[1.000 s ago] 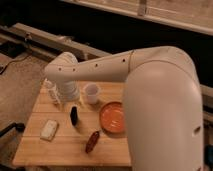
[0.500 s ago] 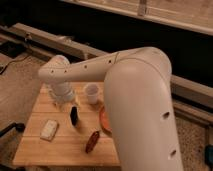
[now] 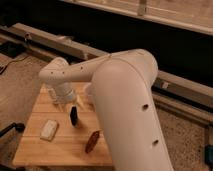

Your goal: Knock the eraser over

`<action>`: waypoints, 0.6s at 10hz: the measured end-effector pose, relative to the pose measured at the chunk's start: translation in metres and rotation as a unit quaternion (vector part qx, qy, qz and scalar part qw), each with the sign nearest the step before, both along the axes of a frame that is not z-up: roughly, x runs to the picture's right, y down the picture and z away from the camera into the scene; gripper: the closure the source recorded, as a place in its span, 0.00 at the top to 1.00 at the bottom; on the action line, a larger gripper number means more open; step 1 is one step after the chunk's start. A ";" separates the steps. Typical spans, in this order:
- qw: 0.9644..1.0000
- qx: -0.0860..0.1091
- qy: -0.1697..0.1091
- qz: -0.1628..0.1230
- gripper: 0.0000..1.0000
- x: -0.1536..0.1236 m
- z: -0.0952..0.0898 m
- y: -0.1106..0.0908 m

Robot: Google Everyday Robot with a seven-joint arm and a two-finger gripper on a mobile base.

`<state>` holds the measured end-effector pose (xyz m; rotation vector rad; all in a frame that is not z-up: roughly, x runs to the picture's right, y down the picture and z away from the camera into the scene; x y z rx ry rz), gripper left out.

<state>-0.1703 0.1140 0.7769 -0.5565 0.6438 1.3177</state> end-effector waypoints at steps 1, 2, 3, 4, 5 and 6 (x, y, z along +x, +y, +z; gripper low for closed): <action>1.000 -0.005 0.003 -0.004 0.65 0.001 0.003 0.002; 1.000 -0.012 0.007 -0.010 0.65 0.003 0.007 0.004; 1.000 -0.016 0.010 -0.015 0.65 0.005 0.010 0.006; 1.000 -0.020 0.012 -0.018 0.65 0.006 0.012 0.006; 0.999 -0.022 0.019 -0.024 0.65 0.011 0.014 0.006; 0.999 -0.025 0.023 -0.029 0.65 0.014 0.015 0.006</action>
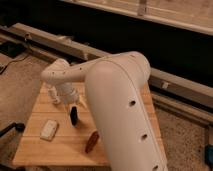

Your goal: Knock the eraser over

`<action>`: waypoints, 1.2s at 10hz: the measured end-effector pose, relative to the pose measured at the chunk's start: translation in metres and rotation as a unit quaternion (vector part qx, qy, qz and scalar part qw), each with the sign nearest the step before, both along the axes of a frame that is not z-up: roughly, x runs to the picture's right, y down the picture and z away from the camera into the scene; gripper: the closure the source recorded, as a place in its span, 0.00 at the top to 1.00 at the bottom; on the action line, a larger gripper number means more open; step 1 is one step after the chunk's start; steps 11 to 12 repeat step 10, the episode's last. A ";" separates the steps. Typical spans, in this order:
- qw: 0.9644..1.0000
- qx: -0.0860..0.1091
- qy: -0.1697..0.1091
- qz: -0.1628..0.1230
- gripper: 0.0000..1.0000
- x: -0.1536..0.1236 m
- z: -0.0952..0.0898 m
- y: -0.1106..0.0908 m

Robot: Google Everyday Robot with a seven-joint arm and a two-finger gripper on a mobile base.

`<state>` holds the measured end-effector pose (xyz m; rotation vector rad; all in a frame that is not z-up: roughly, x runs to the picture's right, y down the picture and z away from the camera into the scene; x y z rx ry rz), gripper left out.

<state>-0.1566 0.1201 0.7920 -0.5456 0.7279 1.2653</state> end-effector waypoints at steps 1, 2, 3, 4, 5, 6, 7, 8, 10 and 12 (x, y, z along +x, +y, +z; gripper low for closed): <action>1.000 -0.003 0.004 -0.001 0.65 0.006 0.000 -0.002; 1.000 -0.007 0.007 -0.002 0.65 0.014 0.000 -0.003; 1.000 -0.008 0.012 -0.003 0.65 0.026 -0.001 -0.005; 1.000 -0.012 0.015 -0.007 0.65 0.034 -0.002 -0.006; 1.000 -0.016 0.018 -0.009 0.65 0.038 -0.002 -0.006; 1.000 -0.019 0.021 -0.013 0.65 0.043 -0.002 -0.006; 1.000 -0.021 0.019 -0.012 0.65 0.046 -0.002 -0.007; 1.000 -0.021 0.018 -0.008 0.65 0.048 -0.002 -0.008; 1.000 -0.022 0.017 -0.009 0.65 0.046 -0.002 -0.008; 1.000 -0.022 0.017 -0.009 0.65 0.046 -0.002 -0.008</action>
